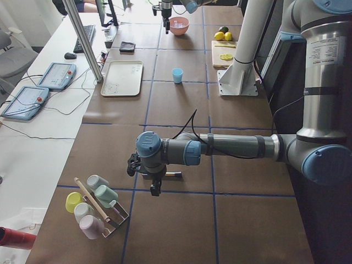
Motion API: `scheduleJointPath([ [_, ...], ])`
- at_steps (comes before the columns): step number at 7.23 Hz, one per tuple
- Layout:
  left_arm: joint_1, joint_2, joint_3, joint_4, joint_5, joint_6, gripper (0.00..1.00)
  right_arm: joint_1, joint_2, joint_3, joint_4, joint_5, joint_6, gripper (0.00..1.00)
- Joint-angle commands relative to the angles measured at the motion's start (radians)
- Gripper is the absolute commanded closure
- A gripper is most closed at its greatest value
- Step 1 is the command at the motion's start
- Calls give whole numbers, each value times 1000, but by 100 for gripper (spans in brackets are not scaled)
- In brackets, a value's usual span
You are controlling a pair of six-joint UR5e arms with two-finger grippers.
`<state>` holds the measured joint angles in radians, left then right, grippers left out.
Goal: Mash ice and strawberries in cup
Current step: 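Move the right gripper back into the pink bowl and grasp an ice cube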
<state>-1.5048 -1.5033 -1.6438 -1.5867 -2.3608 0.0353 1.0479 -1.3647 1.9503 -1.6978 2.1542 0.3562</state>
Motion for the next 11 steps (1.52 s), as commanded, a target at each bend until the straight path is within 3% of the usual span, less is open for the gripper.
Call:
scheduleJointPath([
  [1, 0, 0, -1, 1, 0, 0, 0, 78, -240, -37, 259, 42, -125, 1],
  [2, 0, 0, 1, 1, 0, -2, 0, 84, -279, -107, 405, 41, -120, 1],
  [3, 0, 0, -1, 5, 0, 0, 0, 84, -306, -132, 426, 32, -121, 2],
  [7, 0, 0, -2, 2, 0, 0, 0, 83, -344, -155, 422, -48, -120, 9],
  [11, 0, 0, -2, 1, 0, 0, 0, 70, -338, -192, 428, -56, -117, 22],
])
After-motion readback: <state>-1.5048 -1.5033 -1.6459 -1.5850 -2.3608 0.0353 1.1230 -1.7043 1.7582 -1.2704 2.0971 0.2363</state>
